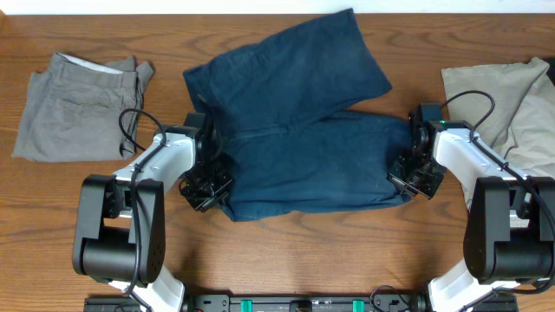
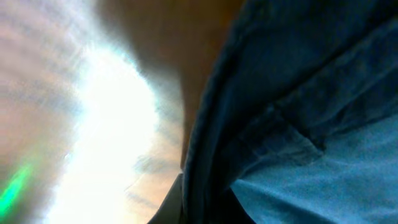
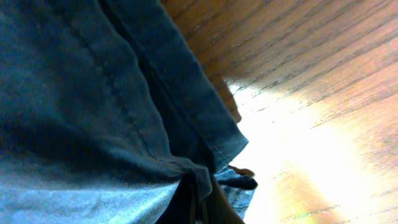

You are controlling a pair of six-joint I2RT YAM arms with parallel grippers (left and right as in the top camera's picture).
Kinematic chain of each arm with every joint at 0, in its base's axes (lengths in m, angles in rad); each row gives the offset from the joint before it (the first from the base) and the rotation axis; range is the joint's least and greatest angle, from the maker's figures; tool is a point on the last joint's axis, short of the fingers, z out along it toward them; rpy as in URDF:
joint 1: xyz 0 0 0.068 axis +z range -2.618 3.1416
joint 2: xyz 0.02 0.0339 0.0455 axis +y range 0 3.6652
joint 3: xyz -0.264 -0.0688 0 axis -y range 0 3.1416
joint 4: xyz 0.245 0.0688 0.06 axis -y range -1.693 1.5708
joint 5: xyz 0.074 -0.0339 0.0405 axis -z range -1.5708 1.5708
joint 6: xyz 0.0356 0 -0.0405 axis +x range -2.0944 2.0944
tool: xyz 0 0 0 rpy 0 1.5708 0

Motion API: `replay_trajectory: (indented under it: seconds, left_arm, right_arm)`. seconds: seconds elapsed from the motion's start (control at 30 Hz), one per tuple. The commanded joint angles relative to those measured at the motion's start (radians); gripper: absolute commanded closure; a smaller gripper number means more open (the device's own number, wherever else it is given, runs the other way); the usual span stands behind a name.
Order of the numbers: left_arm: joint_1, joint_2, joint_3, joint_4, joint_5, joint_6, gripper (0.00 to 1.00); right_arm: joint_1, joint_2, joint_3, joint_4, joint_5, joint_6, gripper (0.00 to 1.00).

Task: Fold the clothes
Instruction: 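Lift the leg hems with both grippers and fold them up toward the waistband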

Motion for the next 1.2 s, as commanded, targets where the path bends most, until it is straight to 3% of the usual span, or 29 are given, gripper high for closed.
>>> replay_trajectory:
  seconds: [0.0, 0.13, 0.37, 0.57, 0.73, 0.97, 1.1, 1.17]
  left_arm:
    - [0.007, -0.031, -0.012, -0.047, -0.069, 0.082, 0.94]
    - [0.006, -0.14, 0.002, -0.1, -0.07, 0.169, 0.94]
    - [-0.02, -0.433, 0.013, -0.205, -0.05, 0.263, 0.94]
    - [-0.093, -0.628, 0.013, -0.251, 0.021, 0.264, 0.94]
    - [-0.125, -0.748, 0.013, -0.309, 0.116, 0.253, 0.94]
    - [-0.124, -0.818, 0.013, -0.304, 0.114, 0.235, 0.94]
    - [-0.123, -0.798, 0.013, -0.238, 0.097, 0.176, 0.94]
    - [-0.121, -0.779, 0.013, -0.205, 0.013, 0.102, 0.94]
  right_arm:
    - [-0.035, 0.043, -0.037, -0.007, 0.127, -0.011, 0.99]
    - [-0.079, -0.018, -0.036, -0.018, 0.126, -0.035, 0.99]
    - [-0.175, -0.272, 0.008, -0.091, 0.089, -0.145, 0.99]
    - [-0.201, -0.47, 0.104, -0.207, 0.058, -0.254, 0.99]
    - [-0.201, -0.581, 0.199, -0.304, 0.092, -0.266, 0.99]
    - [-0.198, -0.618, 0.342, -0.244, 0.021, -0.385, 0.99]
    - [-0.197, -0.582, 0.346, -0.188, -0.079, -0.427, 0.99]
    - [-0.187, -0.551, 0.346, -0.16, -0.108, -0.441, 0.99]
